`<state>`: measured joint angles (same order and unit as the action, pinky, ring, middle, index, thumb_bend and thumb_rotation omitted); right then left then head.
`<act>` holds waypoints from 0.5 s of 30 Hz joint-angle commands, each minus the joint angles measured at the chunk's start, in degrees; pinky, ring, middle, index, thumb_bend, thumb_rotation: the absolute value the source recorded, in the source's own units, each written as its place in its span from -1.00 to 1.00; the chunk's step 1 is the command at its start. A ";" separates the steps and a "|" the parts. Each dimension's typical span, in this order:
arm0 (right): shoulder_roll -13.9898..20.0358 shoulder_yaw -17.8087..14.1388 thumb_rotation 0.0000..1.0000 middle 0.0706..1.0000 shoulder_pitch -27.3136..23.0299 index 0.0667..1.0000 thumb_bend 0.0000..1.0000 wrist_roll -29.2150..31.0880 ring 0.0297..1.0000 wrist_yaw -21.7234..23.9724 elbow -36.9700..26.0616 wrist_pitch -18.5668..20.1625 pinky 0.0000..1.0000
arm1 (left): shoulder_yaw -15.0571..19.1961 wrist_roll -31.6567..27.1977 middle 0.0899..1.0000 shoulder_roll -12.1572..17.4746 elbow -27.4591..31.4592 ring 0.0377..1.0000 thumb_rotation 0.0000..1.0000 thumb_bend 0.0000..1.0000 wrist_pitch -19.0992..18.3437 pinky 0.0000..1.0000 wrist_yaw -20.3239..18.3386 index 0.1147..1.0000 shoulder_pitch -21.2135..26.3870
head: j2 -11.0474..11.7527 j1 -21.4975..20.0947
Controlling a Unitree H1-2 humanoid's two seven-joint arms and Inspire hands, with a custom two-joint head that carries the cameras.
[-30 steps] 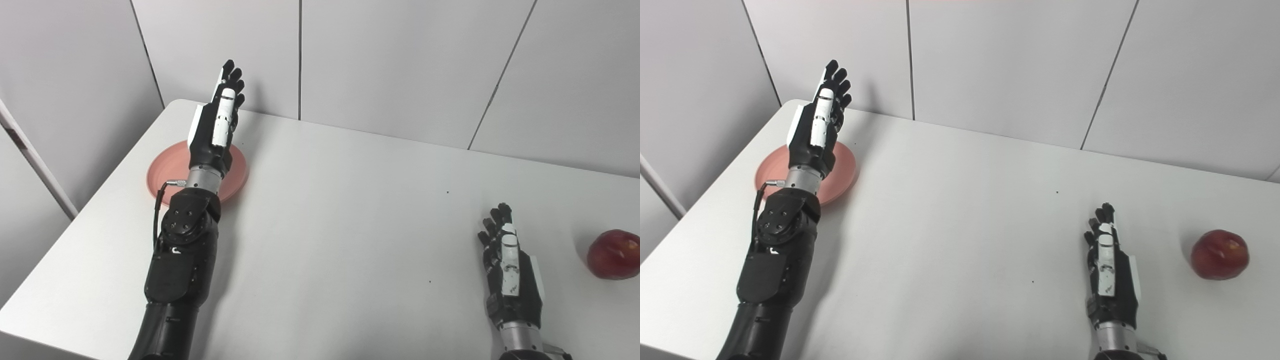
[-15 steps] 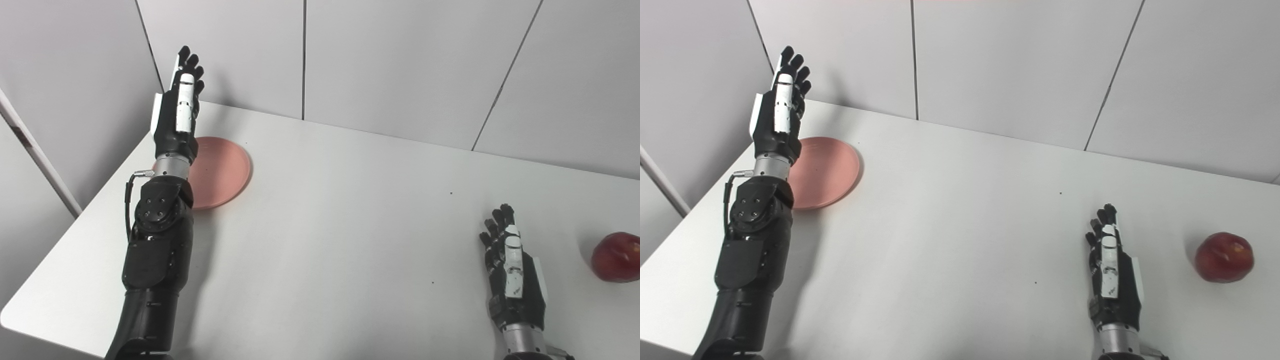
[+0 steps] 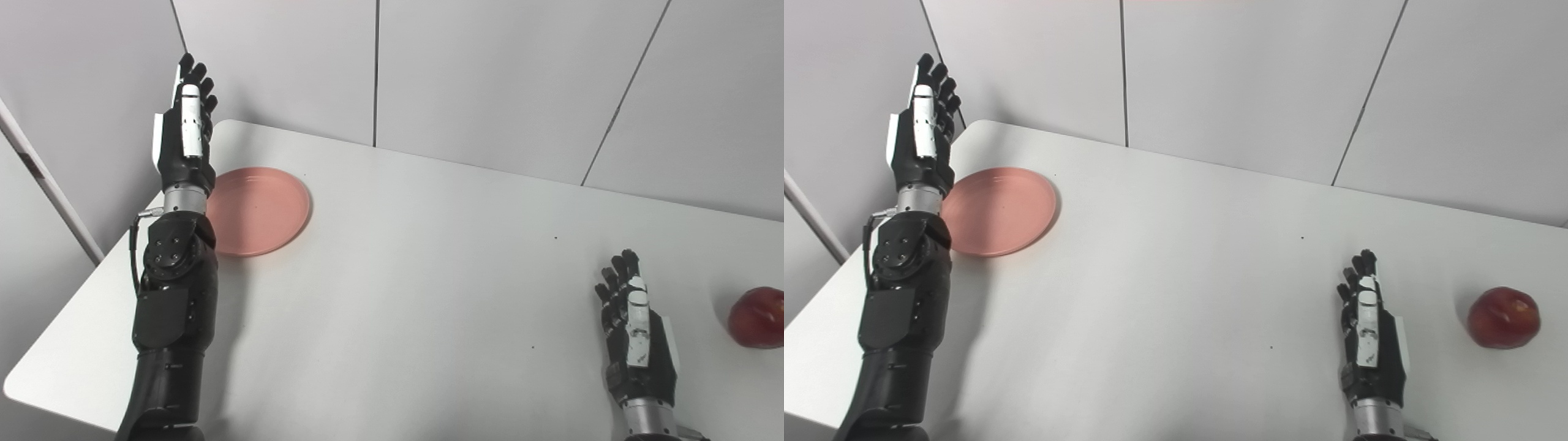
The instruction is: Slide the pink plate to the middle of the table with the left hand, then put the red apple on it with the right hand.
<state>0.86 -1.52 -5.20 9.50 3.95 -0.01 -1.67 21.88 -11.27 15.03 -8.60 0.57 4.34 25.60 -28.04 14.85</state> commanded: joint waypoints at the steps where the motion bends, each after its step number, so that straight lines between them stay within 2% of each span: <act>1: 0.44 -0.23 1.00 1.00 -1.00 1.00 -0.53 0.03 1.00 0.83 0.17 -3.09 1.00 | 0.93 -1.50 0.96 1.84 0.40 0.96 1.00 -0.19 0.86 0.97 0.41 0.90 2.21 | 0.01 0.02; 15: 0.60 -0.32 1.00 1.00 -0.88 1.00 -0.60 0.54 1.00 0.77 -0.63 -2.65 1.00 | 2.75 -4.43 0.95 5.36 -6.49 0.96 1.00 -0.21 1.94 0.98 -0.97 0.88 1.47 | -0.19 0.94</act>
<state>1.00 -1.57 -5.45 9.94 3.97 0.31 -2.24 24.12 -15.11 18.12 -15.53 0.61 4.02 25.33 -28.21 15.82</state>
